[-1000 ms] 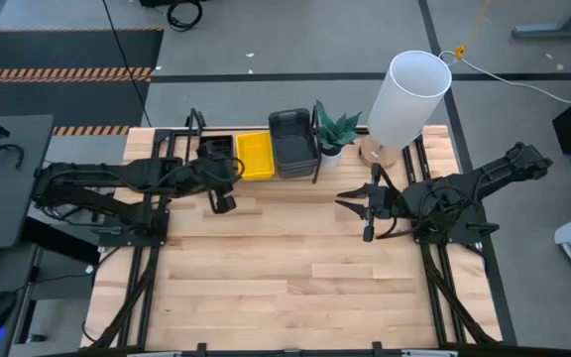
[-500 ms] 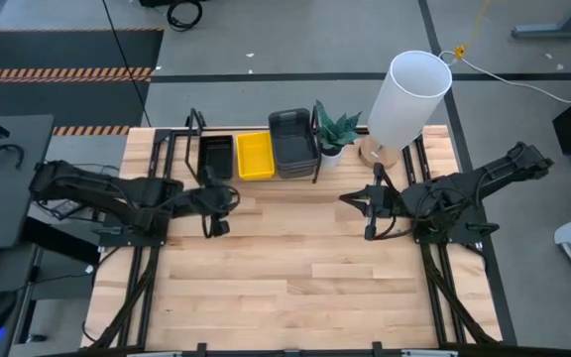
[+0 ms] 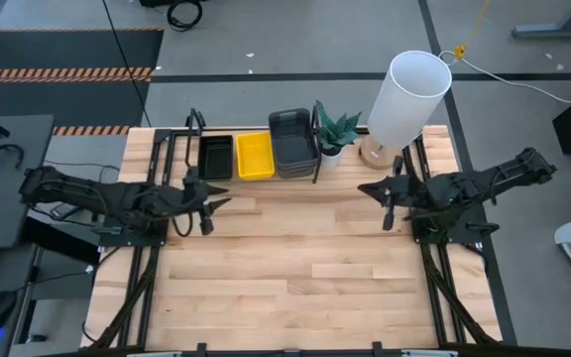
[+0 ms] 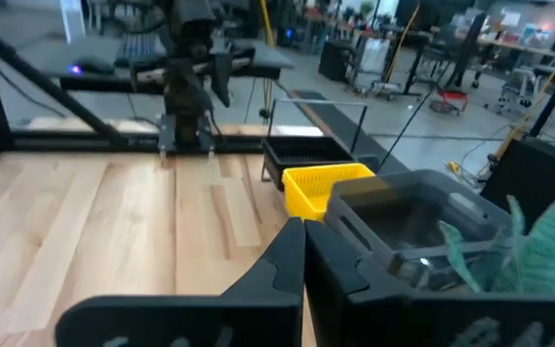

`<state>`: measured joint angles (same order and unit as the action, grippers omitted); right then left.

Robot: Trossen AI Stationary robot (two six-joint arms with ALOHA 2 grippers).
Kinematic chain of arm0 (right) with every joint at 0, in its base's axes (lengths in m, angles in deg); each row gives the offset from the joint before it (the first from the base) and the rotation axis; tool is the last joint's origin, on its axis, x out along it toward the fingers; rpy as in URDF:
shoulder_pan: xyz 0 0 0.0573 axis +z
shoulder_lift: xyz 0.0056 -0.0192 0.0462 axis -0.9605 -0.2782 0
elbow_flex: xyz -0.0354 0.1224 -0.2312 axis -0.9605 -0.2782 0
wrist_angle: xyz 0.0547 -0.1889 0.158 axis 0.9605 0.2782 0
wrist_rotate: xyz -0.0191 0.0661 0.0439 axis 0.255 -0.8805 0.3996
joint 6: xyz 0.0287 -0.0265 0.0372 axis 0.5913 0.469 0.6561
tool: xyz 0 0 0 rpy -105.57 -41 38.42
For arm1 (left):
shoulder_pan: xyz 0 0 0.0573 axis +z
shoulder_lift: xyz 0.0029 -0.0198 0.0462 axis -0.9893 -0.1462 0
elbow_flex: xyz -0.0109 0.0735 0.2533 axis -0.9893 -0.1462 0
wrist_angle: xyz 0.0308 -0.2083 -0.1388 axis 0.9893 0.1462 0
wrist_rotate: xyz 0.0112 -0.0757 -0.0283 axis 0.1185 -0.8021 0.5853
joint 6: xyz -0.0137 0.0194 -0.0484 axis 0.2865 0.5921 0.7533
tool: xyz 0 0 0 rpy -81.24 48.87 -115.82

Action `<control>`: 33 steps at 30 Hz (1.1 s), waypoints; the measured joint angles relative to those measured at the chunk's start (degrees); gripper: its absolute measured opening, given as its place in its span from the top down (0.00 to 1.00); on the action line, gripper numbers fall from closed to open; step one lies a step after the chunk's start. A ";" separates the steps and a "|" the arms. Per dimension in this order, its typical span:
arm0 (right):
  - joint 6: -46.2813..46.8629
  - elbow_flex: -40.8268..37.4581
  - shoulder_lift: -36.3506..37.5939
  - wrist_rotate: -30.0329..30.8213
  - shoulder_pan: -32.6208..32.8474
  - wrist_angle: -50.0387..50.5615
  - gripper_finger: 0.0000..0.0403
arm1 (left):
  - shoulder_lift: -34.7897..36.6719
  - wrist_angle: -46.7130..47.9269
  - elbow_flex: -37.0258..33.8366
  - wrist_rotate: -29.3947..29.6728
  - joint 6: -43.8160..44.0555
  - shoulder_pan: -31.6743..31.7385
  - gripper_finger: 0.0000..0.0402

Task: Stack baskets on shelf by color
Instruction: Return to Home Position

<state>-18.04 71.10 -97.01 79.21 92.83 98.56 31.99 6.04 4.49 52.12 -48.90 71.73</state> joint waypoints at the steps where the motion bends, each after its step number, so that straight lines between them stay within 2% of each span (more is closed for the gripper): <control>1: -0.45 -0.99 1.82 -0.21 0.06 -0.10 0.99 | 1.34 -1.72 -1.16 -0.02 -1.11 0.00 0.71; 9: -1.96 -7.50 14.64 -2.18 0.10 -2.70 0.98 | 13.39 -16.10 -13.75 -3.68 -4.41 0.02 0.71; 17: -0.94 -14.73 23.57 -3.03 0.10 -6.97 0.99 | 22.21 -24.69 -24.20 -4.80 -5.81 0.02 0.71; 23: 1.02 -22.83 25.78 -3.05 0.10 -16.92 0.99 | 26.07 -28.66 -29.70 -6.24 -5.89 0.04 0.71; 33: 7.52 -27.89 25.84 -3.50 0.10 -18.98 0.99 | 27.65 -30.30 -30.48 -9.69 -7.37 0.04 0.71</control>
<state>-10.52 43.21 -71.17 75.70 92.92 79.58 59.64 -24.26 -25.99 42.42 -56.27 71.77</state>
